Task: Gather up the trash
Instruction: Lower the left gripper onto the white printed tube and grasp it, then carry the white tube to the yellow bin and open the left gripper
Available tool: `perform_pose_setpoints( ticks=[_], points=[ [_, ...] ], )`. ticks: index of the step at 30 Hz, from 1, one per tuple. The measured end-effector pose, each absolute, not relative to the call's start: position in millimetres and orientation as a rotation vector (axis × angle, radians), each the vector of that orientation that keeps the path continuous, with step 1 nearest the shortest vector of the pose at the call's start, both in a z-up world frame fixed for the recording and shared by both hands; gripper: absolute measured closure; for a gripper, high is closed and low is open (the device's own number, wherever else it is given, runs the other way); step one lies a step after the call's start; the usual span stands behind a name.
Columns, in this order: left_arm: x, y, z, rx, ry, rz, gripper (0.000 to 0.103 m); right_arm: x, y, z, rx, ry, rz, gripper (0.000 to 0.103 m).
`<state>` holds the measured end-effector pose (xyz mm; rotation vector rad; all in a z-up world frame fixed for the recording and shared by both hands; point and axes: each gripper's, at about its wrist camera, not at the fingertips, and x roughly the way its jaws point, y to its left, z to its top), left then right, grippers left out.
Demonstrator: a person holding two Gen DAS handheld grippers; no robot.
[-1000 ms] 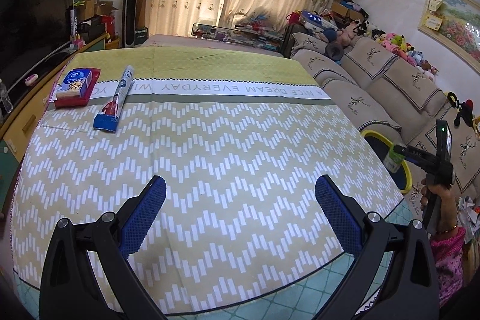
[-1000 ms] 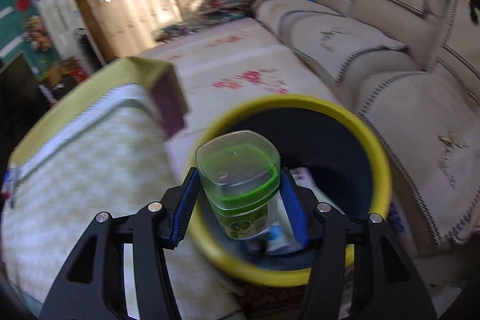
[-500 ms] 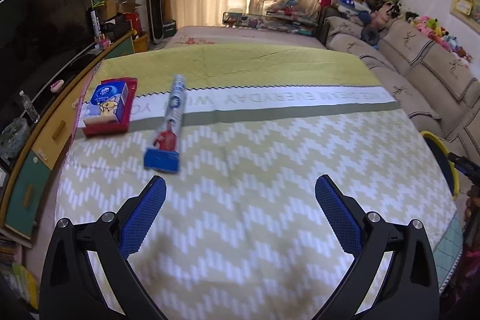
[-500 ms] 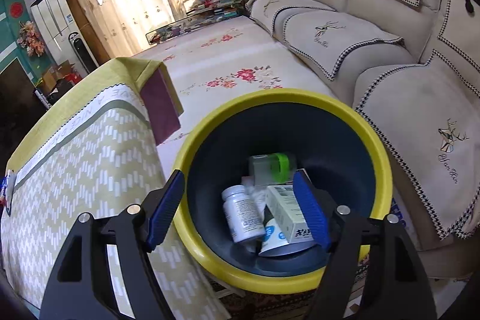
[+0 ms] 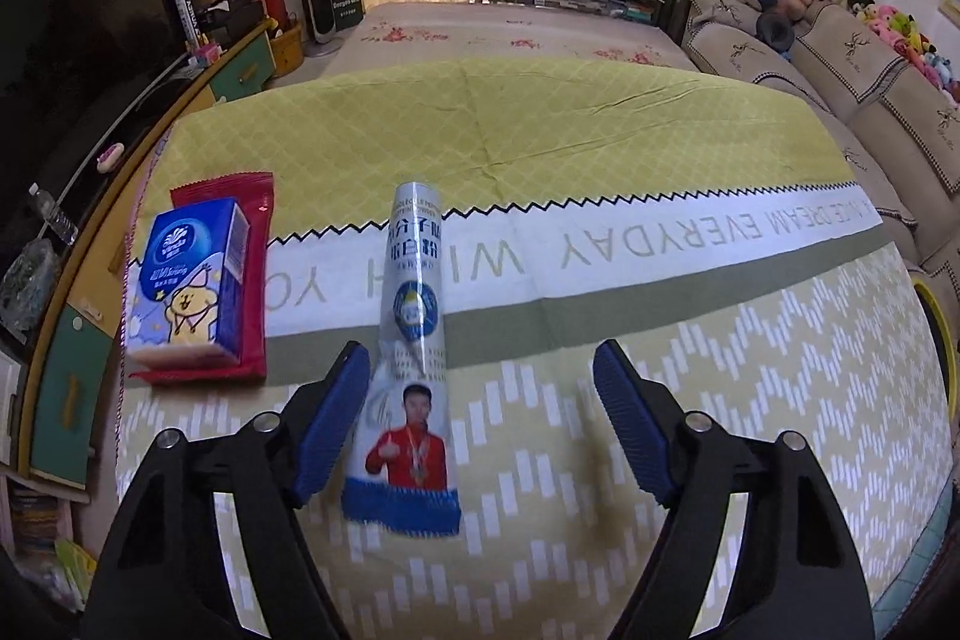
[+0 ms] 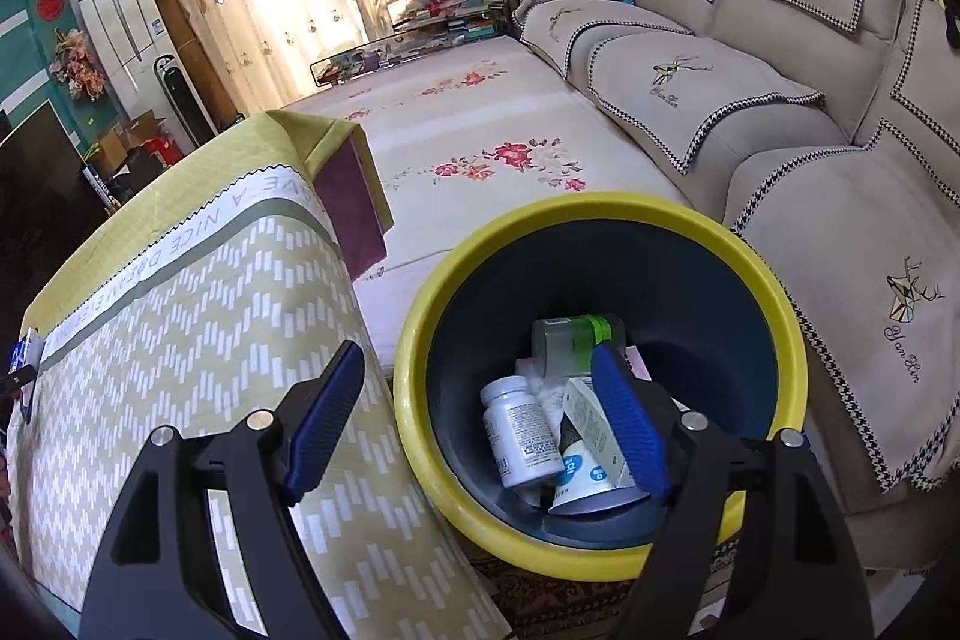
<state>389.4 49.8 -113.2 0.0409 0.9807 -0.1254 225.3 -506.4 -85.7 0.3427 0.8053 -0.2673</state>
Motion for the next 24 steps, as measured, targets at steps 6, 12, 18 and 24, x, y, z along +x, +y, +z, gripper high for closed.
perform_pose_setpoints(
  ticks=[6, 12, 18, 24],
  points=[
    [413, 58, -121, 0.031, 1.017, -0.113, 0.044, 228, -506, -87, 0.342, 0.813, -0.264, 0.028],
    [418, 59, -117, 0.014, 1.030, -0.121, 0.083, 227, -507, -86, 0.355, 0.808, -0.255, 0.028],
    [391, 19, -101, 0.026, 0.999, -0.205, 0.083, 220, -512, -83, 0.372, 0.789, -0.244, 0.028],
    [365, -67, -72, 0.096, 0.952, -0.362, 0.083, 198, -530, -74, 0.408, 0.737, -0.250, 0.027]
  ],
)
